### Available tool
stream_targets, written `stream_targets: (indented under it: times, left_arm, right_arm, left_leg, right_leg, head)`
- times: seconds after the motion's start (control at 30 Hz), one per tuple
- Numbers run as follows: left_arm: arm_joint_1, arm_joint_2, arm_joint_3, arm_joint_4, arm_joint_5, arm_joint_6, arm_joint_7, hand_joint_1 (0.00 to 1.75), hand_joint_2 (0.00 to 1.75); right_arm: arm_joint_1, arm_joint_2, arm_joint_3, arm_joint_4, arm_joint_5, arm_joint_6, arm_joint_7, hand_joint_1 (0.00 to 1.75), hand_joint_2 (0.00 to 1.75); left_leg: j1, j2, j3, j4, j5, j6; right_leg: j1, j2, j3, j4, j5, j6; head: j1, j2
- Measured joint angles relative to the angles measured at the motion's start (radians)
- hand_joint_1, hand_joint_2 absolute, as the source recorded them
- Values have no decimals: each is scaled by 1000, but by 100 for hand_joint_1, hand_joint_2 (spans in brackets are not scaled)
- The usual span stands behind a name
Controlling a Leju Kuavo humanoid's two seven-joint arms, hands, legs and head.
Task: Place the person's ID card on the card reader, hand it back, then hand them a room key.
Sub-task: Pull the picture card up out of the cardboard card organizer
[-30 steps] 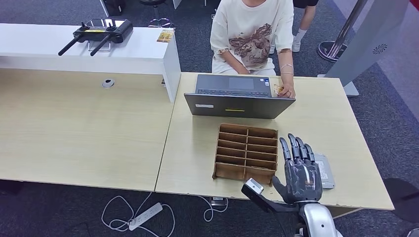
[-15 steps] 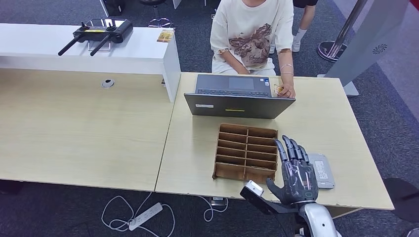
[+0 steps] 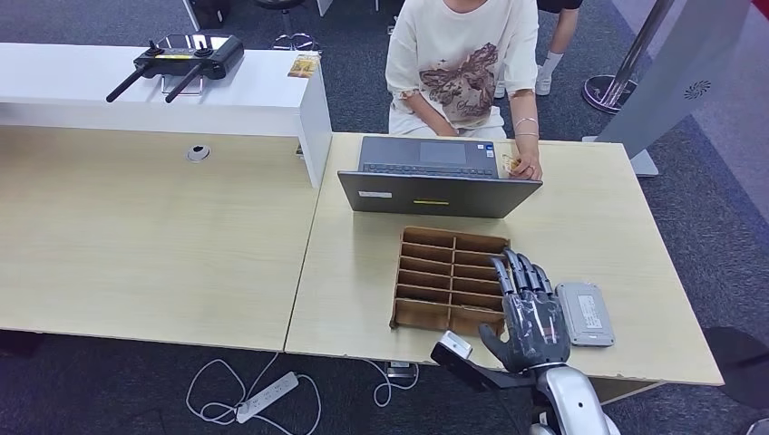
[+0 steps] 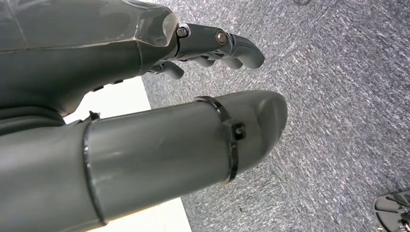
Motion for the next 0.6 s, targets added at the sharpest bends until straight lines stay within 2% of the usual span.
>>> stream_targets:
  times: [0.23,0.6]
  left_arm:
    - [0,0,0,0,0,0,2,0,0]
    - [-1,0,0,0,-8,-1,7,0,0]
  right_arm:
    - [-14,0,6,25,0,3,2,22,175]
    - [-27,0,9,52,10,6,16,44,175]
  left_leg:
    - [0,0,0,0,0,0]
    - [0,0,0,0,0,0]
  right_leg:
    - [0,0,0,0,0,0]
    - [0,0,0,0,0,0]
  head:
    - [0,0]
    - [0,0]
